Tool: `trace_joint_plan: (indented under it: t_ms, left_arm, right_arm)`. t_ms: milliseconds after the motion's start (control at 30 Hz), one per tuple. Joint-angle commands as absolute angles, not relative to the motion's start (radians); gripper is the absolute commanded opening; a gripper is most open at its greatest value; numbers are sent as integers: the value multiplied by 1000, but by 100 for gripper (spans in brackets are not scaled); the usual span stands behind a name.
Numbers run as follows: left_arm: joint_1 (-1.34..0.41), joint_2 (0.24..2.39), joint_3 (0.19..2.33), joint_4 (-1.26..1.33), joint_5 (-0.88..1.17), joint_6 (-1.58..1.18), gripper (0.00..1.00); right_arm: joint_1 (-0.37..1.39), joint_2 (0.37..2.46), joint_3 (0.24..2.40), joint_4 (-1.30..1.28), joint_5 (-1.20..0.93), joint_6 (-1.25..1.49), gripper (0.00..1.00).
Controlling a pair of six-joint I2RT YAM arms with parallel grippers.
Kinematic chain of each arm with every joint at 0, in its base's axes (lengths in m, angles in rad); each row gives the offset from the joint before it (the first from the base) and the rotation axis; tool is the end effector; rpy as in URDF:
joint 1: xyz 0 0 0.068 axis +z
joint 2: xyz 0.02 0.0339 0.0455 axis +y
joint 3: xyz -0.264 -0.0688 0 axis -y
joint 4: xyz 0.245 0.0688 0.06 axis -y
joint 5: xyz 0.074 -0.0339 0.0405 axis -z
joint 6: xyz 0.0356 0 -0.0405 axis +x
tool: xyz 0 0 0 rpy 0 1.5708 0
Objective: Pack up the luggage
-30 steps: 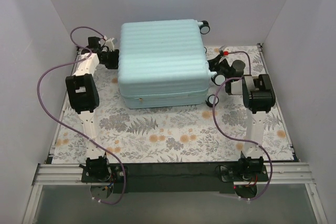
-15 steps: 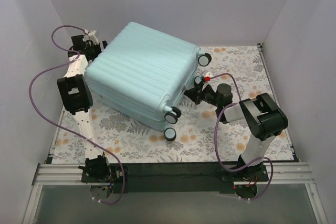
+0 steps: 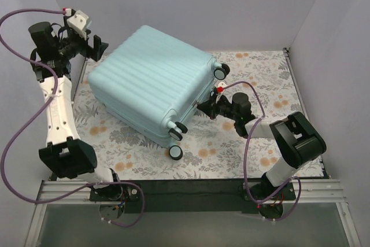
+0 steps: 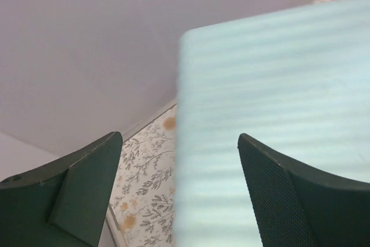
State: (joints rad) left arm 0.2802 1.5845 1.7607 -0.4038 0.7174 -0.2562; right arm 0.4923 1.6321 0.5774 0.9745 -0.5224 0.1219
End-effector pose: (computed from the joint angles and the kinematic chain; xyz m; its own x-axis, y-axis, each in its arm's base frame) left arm 0.3453 0.0750 0.4567 -0.3129 -0.2887 -0.9048 0.3389 0.8560 -0.3904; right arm 0.2681 0.1640 0.1851 -0.1732 0.0267 -0.9845 -0.8330 0.5293 0.1609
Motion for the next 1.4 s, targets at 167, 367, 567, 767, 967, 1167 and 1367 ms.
trace_joint_plan:
  t_ms: [167,367,567,767,967,1167,1367]
  left_arm:
    - [166,1405,1740,-1397,1223,548,81]
    - [-210,1198,1529,-1391,1073,617,83]
    - [-538,1272,1590,-1379,904,447,84]
    - [-791,1391,1643,-1393,672,403,84]
    - [-834,1431,1579,-1359,523,448,85]
    - [-834,1410,1477,-1252,423,480,85]
    - [-834,1402,1415,-1298,367,534,44]
  right_arm:
    - [531,1539,584,881,-436,66,1]
    - [529,1531,609,839,-420,18,1]
    - [531,1545,610,838,-403,5,1]
    - [531,1554,626,836,-391,5,1]
    - [531,1552,630,838,-377,5,1]
    - [531,1562,635,838,-357,5,1]
    - [512,1560,620,838,-295,-32,1]
